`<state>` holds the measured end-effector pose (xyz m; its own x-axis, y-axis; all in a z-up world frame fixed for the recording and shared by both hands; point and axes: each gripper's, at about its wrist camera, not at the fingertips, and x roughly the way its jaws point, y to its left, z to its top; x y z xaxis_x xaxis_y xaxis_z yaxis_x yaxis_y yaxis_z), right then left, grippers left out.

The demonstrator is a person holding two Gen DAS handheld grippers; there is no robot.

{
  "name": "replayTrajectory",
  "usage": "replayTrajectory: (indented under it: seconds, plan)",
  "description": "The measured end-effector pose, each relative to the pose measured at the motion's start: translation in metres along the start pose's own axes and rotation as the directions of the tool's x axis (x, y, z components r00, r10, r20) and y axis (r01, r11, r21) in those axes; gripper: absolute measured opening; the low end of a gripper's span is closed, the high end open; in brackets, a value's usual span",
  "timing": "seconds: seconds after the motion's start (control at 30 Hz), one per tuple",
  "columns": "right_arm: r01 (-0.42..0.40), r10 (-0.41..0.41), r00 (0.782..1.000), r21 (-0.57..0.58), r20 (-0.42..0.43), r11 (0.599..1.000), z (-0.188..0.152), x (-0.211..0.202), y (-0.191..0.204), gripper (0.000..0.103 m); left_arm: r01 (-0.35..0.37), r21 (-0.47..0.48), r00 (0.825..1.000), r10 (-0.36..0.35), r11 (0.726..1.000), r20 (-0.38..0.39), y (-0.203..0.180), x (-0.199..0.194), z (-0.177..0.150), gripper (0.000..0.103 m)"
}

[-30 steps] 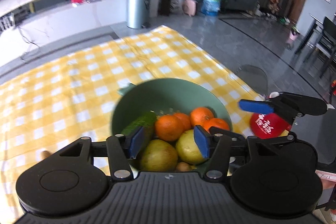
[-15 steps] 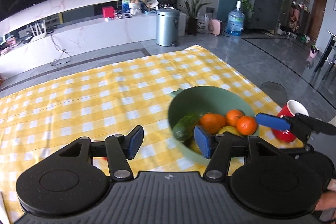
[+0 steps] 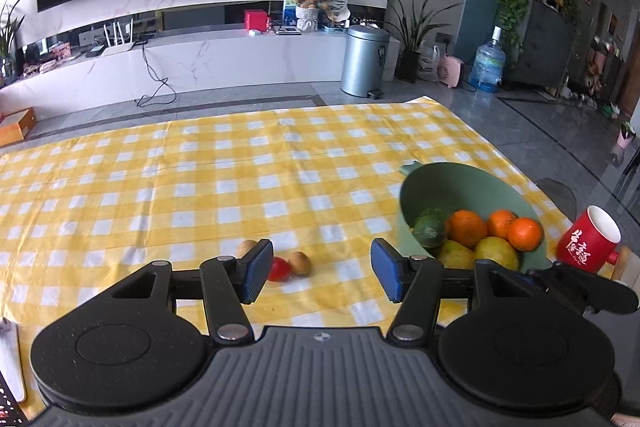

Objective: Organize fruits
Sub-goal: 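Withdraw both grippers from the colander toward the remaining kiwis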

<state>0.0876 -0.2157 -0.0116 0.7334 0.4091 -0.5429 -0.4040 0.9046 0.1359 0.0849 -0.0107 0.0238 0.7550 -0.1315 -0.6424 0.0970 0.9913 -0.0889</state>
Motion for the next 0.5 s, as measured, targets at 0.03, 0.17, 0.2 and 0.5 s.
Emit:
replayTrajectory:
  seconds: [0.03, 0.17, 0.2, 0.5]
  plan:
    - [-0.004, 0.004, 1.000, -0.010, -0.006, 1.000, -0.001, 0.003, 0.003, 0.072, -0.003, -0.008, 1.000, 0.003, 1.000, -0.002, 0.004, 0.002, -0.001, 0.066]
    - [-0.015, 0.014, 1.000, -0.060, -0.023, 0.998, -0.001, 0.013, 0.015, 0.063, -0.015, -0.038, 1.000, 0.014, 0.999, -0.023, 0.019, 0.010, -0.006, 0.066]
    - [-0.017, 0.015, 1.000, -0.071, -0.026, 0.997, -0.001, 0.016, 0.017, 0.062, -0.015, -0.045, 1.000, 0.014, 0.999, -0.026, 0.022, 0.012, -0.007, 0.066]
    - [-0.052, 0.038, 0.994, -0.135, -0.102, 0.989, -0.002, 0.055, 0.033, 0.042, -0.008, -0.080, 1.000, 0.007, 0.997, -0.007, 0.049, 0.033, -0.022, 0.066]
